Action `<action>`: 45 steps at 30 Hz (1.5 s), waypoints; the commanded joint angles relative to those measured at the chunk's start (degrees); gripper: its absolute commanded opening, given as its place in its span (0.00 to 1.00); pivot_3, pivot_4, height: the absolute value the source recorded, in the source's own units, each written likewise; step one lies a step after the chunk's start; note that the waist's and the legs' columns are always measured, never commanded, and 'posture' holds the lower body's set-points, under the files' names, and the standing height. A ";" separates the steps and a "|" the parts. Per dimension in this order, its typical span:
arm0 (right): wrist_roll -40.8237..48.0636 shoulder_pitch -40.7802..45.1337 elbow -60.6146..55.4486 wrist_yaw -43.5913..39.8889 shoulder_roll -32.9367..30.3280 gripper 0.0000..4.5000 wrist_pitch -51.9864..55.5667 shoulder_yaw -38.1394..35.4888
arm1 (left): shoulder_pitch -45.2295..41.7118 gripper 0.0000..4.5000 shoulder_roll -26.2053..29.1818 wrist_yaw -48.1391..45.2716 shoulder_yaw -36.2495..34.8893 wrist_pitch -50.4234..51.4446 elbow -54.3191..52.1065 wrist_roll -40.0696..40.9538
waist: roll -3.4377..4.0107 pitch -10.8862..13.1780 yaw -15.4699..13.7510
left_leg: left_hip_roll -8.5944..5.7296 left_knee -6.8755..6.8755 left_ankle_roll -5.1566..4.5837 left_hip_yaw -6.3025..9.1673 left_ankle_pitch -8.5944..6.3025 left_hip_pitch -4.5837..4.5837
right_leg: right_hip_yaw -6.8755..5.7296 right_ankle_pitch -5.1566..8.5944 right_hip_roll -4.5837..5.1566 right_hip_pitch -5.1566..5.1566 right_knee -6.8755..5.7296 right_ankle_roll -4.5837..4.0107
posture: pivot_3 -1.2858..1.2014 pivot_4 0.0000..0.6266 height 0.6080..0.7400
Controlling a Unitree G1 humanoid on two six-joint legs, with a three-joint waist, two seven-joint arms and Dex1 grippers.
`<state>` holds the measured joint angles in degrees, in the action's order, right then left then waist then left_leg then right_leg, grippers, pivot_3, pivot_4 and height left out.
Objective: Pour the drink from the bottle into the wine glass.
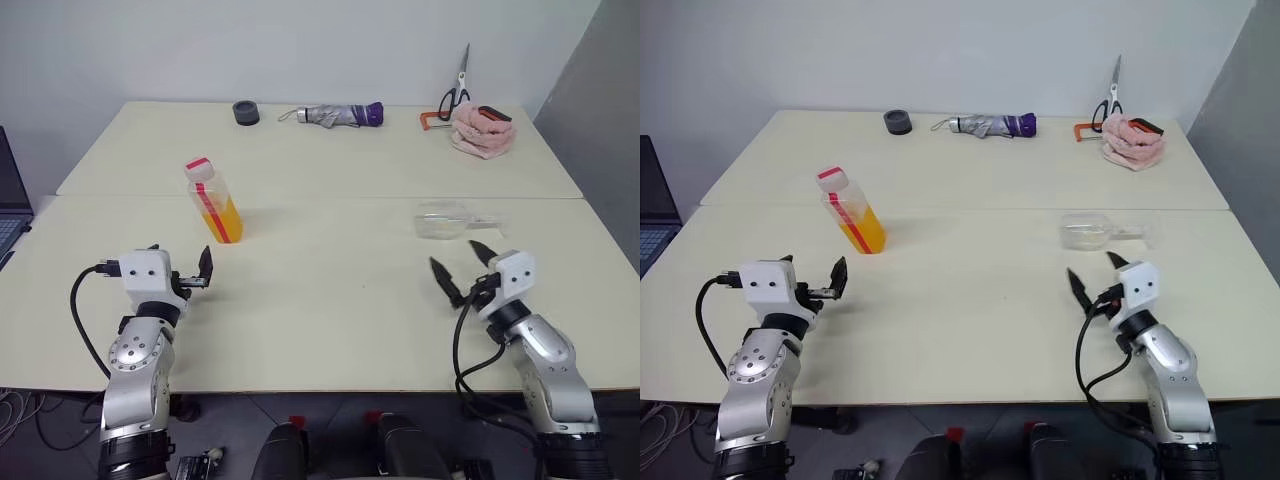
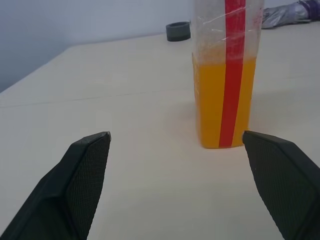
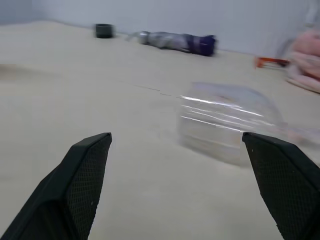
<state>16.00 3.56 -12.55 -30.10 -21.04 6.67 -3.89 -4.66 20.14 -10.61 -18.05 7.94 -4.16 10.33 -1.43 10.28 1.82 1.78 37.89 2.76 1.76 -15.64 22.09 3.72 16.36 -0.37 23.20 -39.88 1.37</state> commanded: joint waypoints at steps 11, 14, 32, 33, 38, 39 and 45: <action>11.83 4.98 -9.17 -14.45 -8.70 0.99 13.90 3.76 | -8.86 1.00 2.47 -0.18 2.08 7.64 -3.13 0.16 | -0.05 0.03 -0.07 | -0.03 0.00 -0.01 0.04 -0.01 0.08 | -0.08 -0.08 0.01 -0.01 0.17 -0.07 | 0.52 0.24 1.00; 11.33 6.85 -8.34 -14.71 -8.48 0.99 13.22 3.68 | -11.63 1.00 2.31 -0.55 1.79 9.02 -2.13 1.40 | -0.06 0.03 -0.09 | -0.02 0.00 -0.01 0.07 0.00 0.11 | -0.11 -0.09 0.01 -0.01 0.20 -0.03 | 0.52 0.24 1.00; 9.66 10.81 -6.67 -13.67 -7.42 0.99 12.38 5.15 | -21.16 1.00 2.72 -2.87 3.37 8.24 8.09 0.95 | -0.06 0.03 -0.15 | -0.06 0.05 0.00 0.28 0.00 0.37 | -0.30 -0.17 0.05 0.00 0.44 -0.03 | 0.52 0.24 1.00; 9.71 10.98 -6.75 -13.59 -7.41 0.99 12.53 5.19 | -21.83 1.00 2.74 -2.98 3.45 8.05 8.93 0.89 | -0.06 0.03 -0.15 | -0.06 0.05 0.00 0.29 0.00 0.38 | -0.32 -0.17 0.06 0.00 0.44 -0.03 | 0.52 0.24 1.00; 9.79 11.32 -7.07 -13.40 -7.54 0.99 13.06 5.27 | -24.66 1.00 2.78 -2.97 3.62 6.98 12.48 0.57 | -0.06 0.03 -0.16 | -0.09 0.07 0.00 0.43 0.00 0.46 | -0.65 -0.17 0.09 0.00 0.45 -0.03 | 0.52 0.24 1.00; 9.80 11.33 -7.17 -13.34 -7.59 0.99 13.21 5.26 | -25.25 1.00 2.62 -2.94 3.77 6.66 13.12 0.51 | -0.06 0.03 -0.16 | -0.09 0.07 0.00 0.46 0.00 0.48 | -0.71 -0.17 0.12 0.00 0.45 -0.03 | 0.52 0.24 1.00; 9.77 11.35 -7.64 -13.12 -7.83 0.99 14.00 5.29 | -27.65 1.00 1.88 -2.60 4.46 4.92 15.87 0.35 | -0.06 0.03 -0.20 | -0.16 0.09 0.01 0.80 0.01 0.65 | -1.14 -0.17 0.26 0.00 0.46 -0.05 | 0.52 0.24 1.00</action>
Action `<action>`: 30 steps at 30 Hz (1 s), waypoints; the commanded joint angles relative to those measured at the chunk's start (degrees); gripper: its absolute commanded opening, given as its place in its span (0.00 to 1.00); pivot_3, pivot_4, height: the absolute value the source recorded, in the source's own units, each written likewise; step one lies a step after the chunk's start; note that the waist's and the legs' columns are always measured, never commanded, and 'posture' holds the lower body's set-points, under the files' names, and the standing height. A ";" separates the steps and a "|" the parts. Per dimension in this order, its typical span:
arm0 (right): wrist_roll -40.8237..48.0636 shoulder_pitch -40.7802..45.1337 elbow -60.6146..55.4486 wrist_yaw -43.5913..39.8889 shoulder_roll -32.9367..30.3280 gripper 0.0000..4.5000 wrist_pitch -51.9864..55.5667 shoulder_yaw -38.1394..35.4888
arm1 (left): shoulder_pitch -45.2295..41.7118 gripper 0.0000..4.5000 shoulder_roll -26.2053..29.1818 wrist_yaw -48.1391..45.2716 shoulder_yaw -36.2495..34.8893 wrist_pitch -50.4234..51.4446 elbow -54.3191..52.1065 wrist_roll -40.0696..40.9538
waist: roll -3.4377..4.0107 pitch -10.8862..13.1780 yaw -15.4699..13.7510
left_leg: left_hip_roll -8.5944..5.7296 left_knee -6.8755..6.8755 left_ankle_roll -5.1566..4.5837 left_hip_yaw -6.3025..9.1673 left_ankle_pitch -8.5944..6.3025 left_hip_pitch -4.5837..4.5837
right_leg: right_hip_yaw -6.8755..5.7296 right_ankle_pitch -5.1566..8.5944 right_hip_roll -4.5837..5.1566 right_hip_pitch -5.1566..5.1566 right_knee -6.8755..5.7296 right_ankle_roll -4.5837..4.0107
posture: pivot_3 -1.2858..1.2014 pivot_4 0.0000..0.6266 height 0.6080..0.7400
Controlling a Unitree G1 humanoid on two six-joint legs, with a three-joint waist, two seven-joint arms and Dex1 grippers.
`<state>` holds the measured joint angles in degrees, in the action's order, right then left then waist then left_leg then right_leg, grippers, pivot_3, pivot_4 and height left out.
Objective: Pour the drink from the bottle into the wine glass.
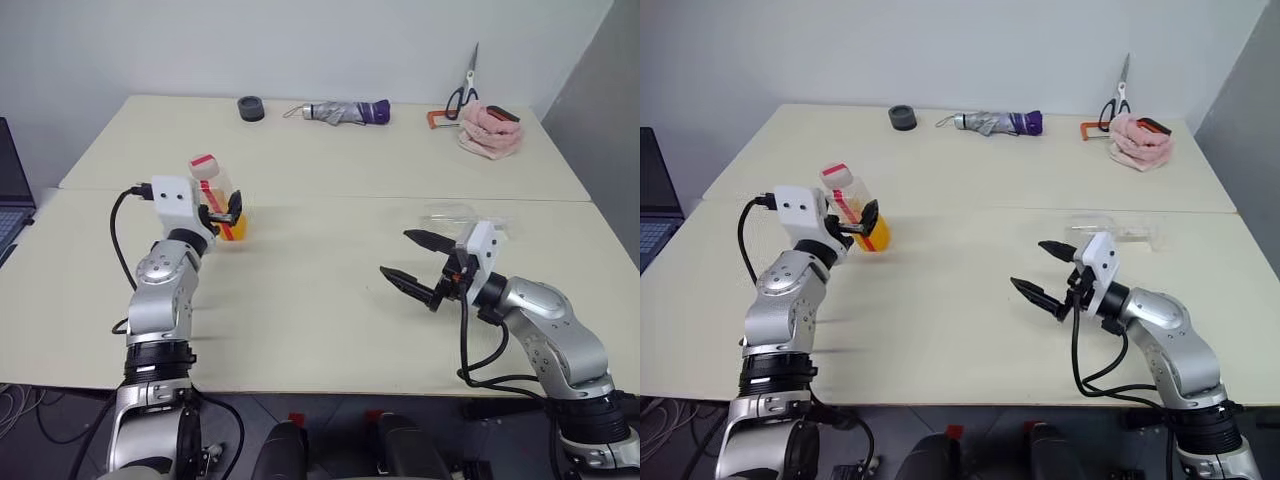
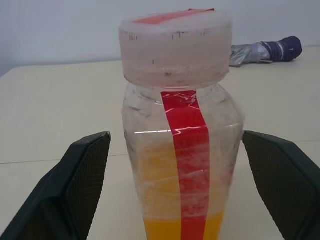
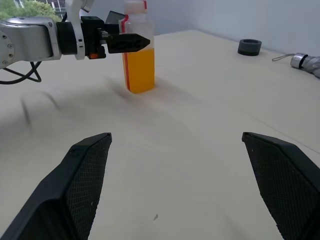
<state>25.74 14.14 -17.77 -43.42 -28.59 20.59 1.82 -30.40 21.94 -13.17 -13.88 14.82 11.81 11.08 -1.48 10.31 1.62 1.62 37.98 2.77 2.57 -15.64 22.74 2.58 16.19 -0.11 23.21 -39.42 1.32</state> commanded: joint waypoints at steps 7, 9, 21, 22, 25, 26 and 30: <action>-0.02 1.30 -2.87 0.54 -0.43 0.99 1.04 -0.21 | -3.99 1.00 -0.59 0.43 0.70 -3.52 2.54 -0.86 | 0.00 0.00 -0.04 | -0.07 0.03 0.01 0.17 0.01 0.07 | -0.12 0.00 0.07 0.00 0.00 0.00 | 0.52 0.24 1.00; -0.03 1.44 -3.02 0.56 -0.44 0.99 1.34 -0.21 | -4.09 1.00 -0.74 0.45 0.72 -3.71 2.74 -0.94 | 0.00 0.00 0.00 | -0.07 0.03 0.01 0.18 0.01 0.06 | -0.11 0.00 0.07 0.00 -0.01 0.00 | 0.52 0.24 1.00; 0.07 1.99 -2.48 0.07 -0.42 1.00 1.44 -0.22 | -4.24 0.91 -1.21 0.77 0.84 -3.56 3.01 -1.08 | 0.00 0.00 -0.01 | -0.08 0.04 0.01 0.21 0.01 0.07 | -0.15 0.00 0.08 0.00 -0.01 0.00 | 0.52 0.24 1.00; 0.01 1.94 -2.38 0.00 -0.39 1.00 1.32 -0.17 | -4.30 0.87 -1.24 0.87 0.79 -3.61 3.13 -1.15 | 0.00 0.00 -0.01 | -0.08 0.04 0.01 0.21 0.01 0.07 | -0.15 0.00 0.08 0.00 -0.01 0.00 | 0.52 0.24 1.00; -0.11 1.85 -2.17 -0.24 -0.31 1.00 1.09 -0.10 | -4.65 0.66 -1.26 1.15 0.64 -3.90 3.68 -1.32 | 0.00 0.00 -0.02 | -0.08 0.04 0.01 0.21 0.01 0.07 | -0.15 0.00 0.08 0.00 -0.02 0.00 | 0.52 0.24 1.00; -0.13 1.79 -2.16 -0.32 -0.32 1.00 1.05 -0.13 | -4.69 0.59 -1.26 1.24 0.66 -3.96 3.74 -1.34 | 0.00 0.00 -0.02 | -0.08 0.04 0.01 0.21 0.01 0.07 | -0.15 0.00 0.08 0.00 -0.02 0.00 | 0.52 0.24 1.00; -0.20 1.71 -2.10 -0.52 -0.36 1.00 0.90 -0.20 | -4.60 0.40 -1.30 1.58 0.77 -4.29 3.66 -1.38 | 0.00 0.00 -0.02 | -0.08 0.06 0.01 0.21 0.01 0.08 | -0.15 0.00 0.09 0.00 -0.02 0.00 | 0.52 0.24 1.00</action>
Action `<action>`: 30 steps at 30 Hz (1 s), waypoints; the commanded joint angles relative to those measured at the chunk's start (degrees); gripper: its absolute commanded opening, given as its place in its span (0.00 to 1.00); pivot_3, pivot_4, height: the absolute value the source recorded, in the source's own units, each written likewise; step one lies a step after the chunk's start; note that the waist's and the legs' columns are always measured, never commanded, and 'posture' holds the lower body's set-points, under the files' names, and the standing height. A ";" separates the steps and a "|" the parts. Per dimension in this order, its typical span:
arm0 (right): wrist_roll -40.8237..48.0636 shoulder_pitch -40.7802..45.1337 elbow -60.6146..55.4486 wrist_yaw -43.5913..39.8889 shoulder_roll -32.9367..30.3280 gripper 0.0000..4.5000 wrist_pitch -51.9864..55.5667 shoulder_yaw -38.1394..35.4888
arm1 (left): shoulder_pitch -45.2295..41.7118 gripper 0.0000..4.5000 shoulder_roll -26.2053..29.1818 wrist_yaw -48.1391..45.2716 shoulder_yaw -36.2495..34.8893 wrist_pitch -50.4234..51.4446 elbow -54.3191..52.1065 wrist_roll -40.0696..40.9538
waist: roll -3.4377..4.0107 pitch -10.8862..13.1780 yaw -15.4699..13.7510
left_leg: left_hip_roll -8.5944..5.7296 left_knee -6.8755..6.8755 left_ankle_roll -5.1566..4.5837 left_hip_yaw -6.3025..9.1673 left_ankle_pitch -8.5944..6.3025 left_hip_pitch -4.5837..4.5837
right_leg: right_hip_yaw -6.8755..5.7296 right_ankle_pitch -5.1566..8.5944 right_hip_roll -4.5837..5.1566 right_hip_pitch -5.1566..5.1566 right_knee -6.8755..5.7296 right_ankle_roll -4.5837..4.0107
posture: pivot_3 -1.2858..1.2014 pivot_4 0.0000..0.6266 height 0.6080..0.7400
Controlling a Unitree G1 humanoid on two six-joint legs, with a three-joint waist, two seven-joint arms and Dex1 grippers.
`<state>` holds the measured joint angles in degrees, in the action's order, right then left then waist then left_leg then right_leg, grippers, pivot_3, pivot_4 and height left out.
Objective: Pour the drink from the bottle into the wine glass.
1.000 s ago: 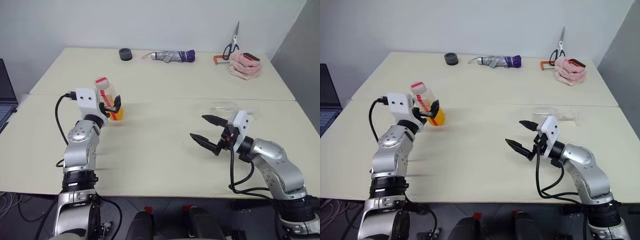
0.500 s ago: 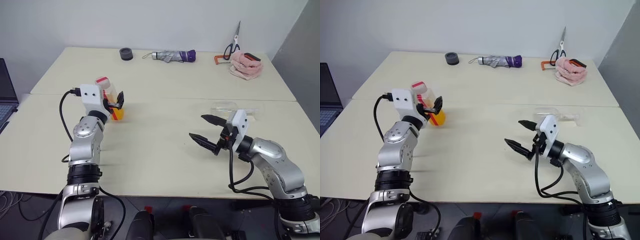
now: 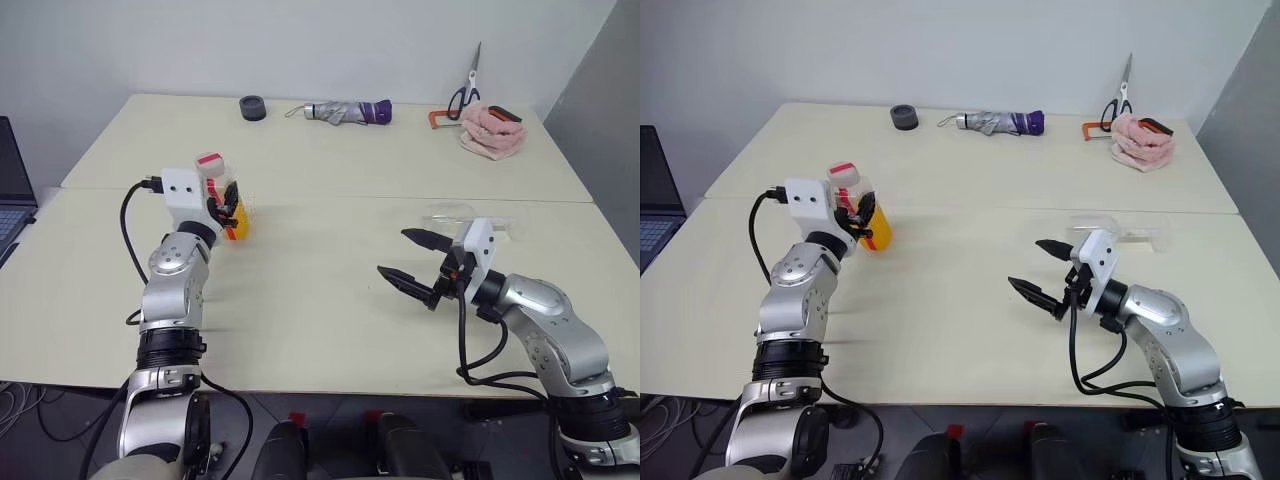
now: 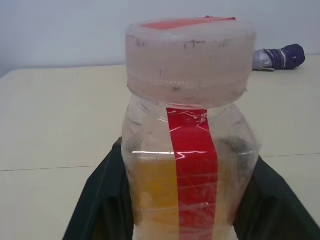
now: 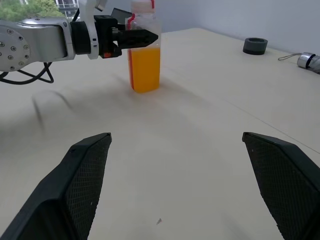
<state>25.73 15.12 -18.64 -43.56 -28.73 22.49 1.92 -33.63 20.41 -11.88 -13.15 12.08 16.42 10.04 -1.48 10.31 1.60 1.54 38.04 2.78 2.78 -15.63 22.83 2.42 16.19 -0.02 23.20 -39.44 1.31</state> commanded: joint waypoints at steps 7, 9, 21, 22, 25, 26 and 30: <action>-0.32 0.76 -1.36 -0.48 -0.24 1.00 -1.04 -0.24 | -0.55 0.40 -0.03 0.31 0.35 -2.42 -1.86 -0.72 | 0.00 0.00 -0.01 | 0.00 0.01 0.00 0.00 0.00 0.00 | -0.01 0.00 0.01 0.00 -0.01 0.00 | 0.52 0.24 1.00; -0.39 0.82 -1.42 -0.48 -0.18 1.00 -1.11 -0.20 | -0.25 0.40 0.03 0.07 0.52 -2.70 -2.34 -0.97 | 0.00 0.00 -0.02 | 0.00 0.01 0.00 0.00 0.00 0.01 | -0.02 0.00 0.01 0.00 -0.01 0.00 | 0.52 0.24 1.00; -0.60 1.02 -1.48 -0.21 0.11 1.00 -1.51 -0.06 | 1.61 0.40 0.30 -5.14 2.75 -1.14 -7.74 0.08 | 0.00 0.00 -0.02 | 0.00 0.01 0.00 0.00 0.00 0.02 | -0.02 0.00 0.02 0.00 -0.01 0.00 | 0.52 0.24 1.00; -0.59 0.97 -1.56 -0.10 0.11 1.00 -1.49 -0.14 | 1.76 0.40 0.31 -5.87 3.21 -1.01 -8.31 0.09 | 0.00 0.00 -0.02 | 0.00 0.02 0.01 0.00 0.00 0.02 | -0.03 0.00 0.02 0.00 -0.01 0.00 | 0.52 0.24 1.00; -0.43 0.52 -2.22 0.51 0.06 1.00 -1.30 -0.70 | 2.12 0.40 0.37 -8.66 5.09 -0.54 -9.88 0.06 | 0.00 0.00 -0.02 | 0.00 0.03 0.01 -0.01 0.00 0.03 | -0.02 0.00 0.02 0.00 -0.02 0.00 | 0.52 0.24 1.00; -0.35 0.34 -2.49 0.74 -0.01 1.00 -1.17 -0.90 | 2.17 0.40 0.31 -9.36 5.53 -0.32 -10.23 0.18 | 0.00 0.00 -0.01 | 0.00 0.03 0.01 -0.01 0.00 0.03 | -0.03 0.00 0.02 0.00 -0.02 -0.01 | 0.52 0.24 1.00; 0.26 -1.07 -4.91 2.27 -0.39 1.00 -0.32 -2.16 | 1.73 0.40 0.22 -13.59 7.91 -0.04 -10.95 0.86 | 0.00 0.00 -0.02 | 0.00 0.03 0.00 -0.02 0.00 0.02 | -0.02 0.00 0.02 0.00 -0.02 -0.01 | 0.52 0.24 1.00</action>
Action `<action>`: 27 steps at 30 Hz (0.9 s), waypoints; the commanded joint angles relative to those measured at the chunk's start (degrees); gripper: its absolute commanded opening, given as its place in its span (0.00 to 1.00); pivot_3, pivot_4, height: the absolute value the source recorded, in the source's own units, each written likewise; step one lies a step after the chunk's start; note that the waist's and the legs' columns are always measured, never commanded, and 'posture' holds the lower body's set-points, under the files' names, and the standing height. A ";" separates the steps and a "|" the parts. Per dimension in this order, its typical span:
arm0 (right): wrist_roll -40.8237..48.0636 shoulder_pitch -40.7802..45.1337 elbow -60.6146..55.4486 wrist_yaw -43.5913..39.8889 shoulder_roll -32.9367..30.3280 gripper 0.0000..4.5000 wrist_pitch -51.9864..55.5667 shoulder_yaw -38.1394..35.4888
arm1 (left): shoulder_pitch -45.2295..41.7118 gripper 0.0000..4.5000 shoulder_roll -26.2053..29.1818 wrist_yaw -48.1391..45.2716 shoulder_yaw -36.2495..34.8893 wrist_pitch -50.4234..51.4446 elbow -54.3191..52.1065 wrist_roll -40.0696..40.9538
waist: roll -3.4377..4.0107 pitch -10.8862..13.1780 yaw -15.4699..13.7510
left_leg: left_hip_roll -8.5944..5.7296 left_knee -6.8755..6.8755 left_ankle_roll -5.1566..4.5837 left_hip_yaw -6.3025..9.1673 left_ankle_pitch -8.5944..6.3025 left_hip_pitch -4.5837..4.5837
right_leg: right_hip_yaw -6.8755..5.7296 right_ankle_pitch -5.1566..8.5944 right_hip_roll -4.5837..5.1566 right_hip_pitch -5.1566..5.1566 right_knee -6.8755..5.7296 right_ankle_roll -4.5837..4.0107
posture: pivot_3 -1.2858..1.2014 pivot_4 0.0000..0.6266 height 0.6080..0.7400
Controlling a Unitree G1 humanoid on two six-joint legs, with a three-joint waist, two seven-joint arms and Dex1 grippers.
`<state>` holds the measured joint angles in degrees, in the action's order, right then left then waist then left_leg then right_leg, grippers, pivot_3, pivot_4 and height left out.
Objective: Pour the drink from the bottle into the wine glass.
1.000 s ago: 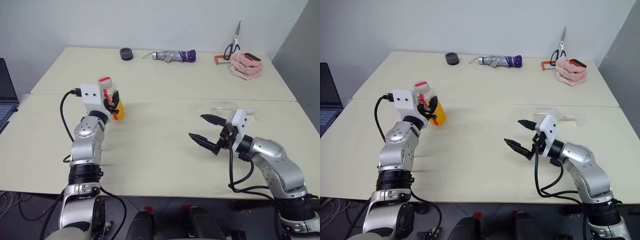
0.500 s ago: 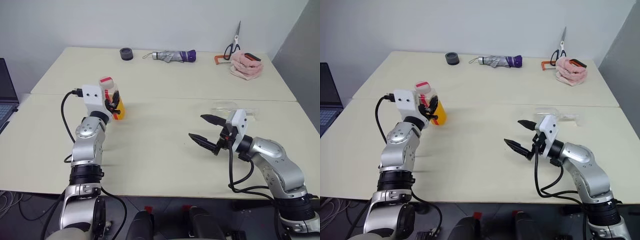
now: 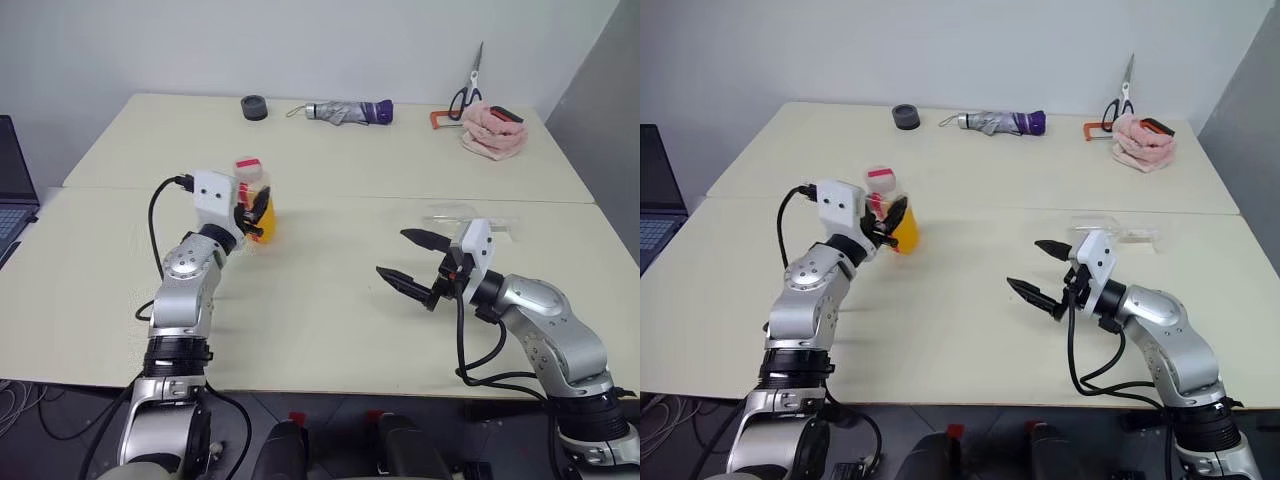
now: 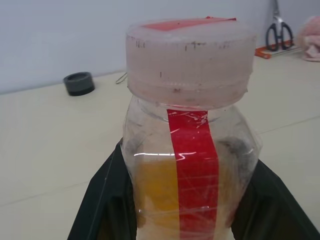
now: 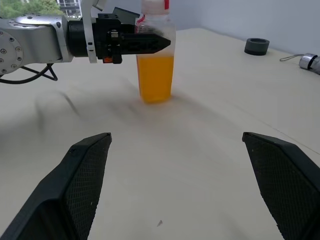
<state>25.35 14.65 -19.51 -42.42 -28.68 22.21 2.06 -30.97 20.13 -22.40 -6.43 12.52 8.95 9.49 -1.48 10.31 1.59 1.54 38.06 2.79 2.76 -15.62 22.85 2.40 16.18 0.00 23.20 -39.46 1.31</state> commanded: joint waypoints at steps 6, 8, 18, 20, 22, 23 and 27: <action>5.29 -3.86 -12.83 6.42 -1.23 1.00 7.52 -5.95 | -3.92 0.40 -0.44 -11.55 6.65 -4.69 -0.73 1.22 | 0.00 0.00 -0.06 | -0.01 0.01 0.00 0.00 0.00 0.02 | 0.00 0.00 0.00 0.00 -0.02 0.00 | 0.52 0.24 1.00; 5.56 -4.38 -16.09 8.50 -1.55 1.00 9.49 -6.54 | -5.49 0.40 -1.53 -14.83 8.22 -5.32 0.77 2.16 | 0.00 0.00 -0.14 | -0.02 0.03 0.00 0.00 0.00 0.03 | -0.01 0.00 0.00 0.00 -0.03 0.00 | 0.52 0.24 1.00; 5.35 -1.54 -22.64 17.06 -1.72 1.00 16.83 -6.61 | -9.35 0.40 -5.71 -29.60 13.50 -4.38 3.74 6.70 | 0.01 0.00 0.16 | -0.02 0.03 -0.01 -0.02 0.00 0.00 | 0.02 0.01 -0.09 0.00 -0.05 0.00 | 0.52 0.24 1.00; 5.78 -0.84 -23.32 17.70 -2.09 1.00 17.49 -7.34 | -9.79 0.40 -6.44 -32.49 15.19 -4.04 3.89 6.94 | 0.01 0.00 0.09 | -0.03 0.04 -0.01 -0.02 0.00 0.01 | 0.02 0.01 -0.10 0.00 -0.05 0.00 | 0.52 0.24 1.00; 5.82 -0.42 -23.67 17.89 -2.29 1.00 17.64 -7.27 | -10.11 0.40 -6.86 -34.24 16.27 -4.42 4.17 6.64 | 0.01 0.00 0.08 | -0.04 0.04 -0.02 -0.02 0.00 0.02 | 0.02 0.01 -0.10 0.00 -0.03 0.00 | 0.52 0.24 1.00; 5.76 -0.19 -23.75 18.00 -2.31 1.00 17.72 -6.94 | -10.21 0.40 -6.97 -34.86 16.50 -4.52 4.24 6.58 | 0.01 0.00 0.09 | -0.04 0.03 -0.02 -0.03 0.00 0.02 | 0.02 0.01 -0.09 0.00 -0.03 0.00 | 0.52 0.24 1.00; 4.84 2.14 -22.89 18.74 -1.28 1.00 17.75 -4.62 | -10.63 0.40 -7.37 -36.28 17.18 -5.43 4.89 5.82 | 0.01 0.00 0.22 | -0.02 0.03 -0.02 -0.02 0.00 0.00 | 0.04 0.01 -0.13 0.00 -0.04 0.00 | 0.52 0.24 1.00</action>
<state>30.30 15.34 -40.84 -24.40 -30.33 40.52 -2.90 -39.67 13.12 -58.20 10.96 8.57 15.01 15.03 -1.47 10.31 1.81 1.53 38.10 2.76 2.74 -15.62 22.85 2.44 16.20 -0.16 23.20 -39.51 1.30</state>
